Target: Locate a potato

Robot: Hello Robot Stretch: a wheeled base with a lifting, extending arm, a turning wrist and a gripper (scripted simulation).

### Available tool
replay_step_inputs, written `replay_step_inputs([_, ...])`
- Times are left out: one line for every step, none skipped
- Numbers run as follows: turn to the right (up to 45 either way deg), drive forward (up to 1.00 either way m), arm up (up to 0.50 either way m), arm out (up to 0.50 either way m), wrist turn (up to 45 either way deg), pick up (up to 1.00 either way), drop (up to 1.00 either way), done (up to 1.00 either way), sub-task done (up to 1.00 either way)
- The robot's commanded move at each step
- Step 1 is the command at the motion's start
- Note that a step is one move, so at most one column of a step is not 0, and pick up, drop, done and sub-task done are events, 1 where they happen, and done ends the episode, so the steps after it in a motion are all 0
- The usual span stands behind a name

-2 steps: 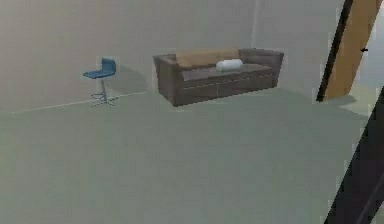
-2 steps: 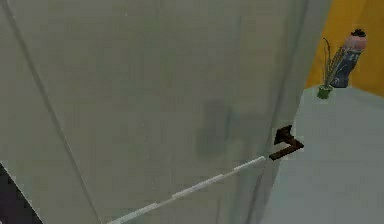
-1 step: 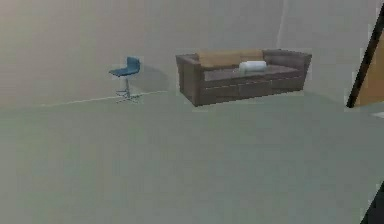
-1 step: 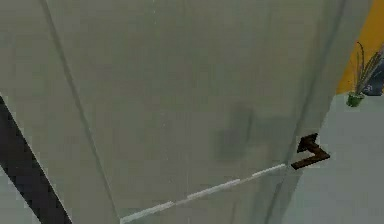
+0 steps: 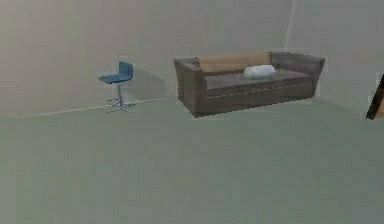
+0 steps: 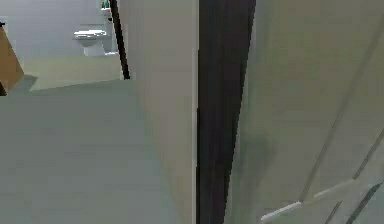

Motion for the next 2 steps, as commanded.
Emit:
replay_step_inputs([-24.0,0.00,0.00,0.00,0.0,0.00,0.00,0.00,0.00])
replay_step_inputs([0.0,0.15,0.00,0.00,0.0,0.00,0.00,0.00,0.00])
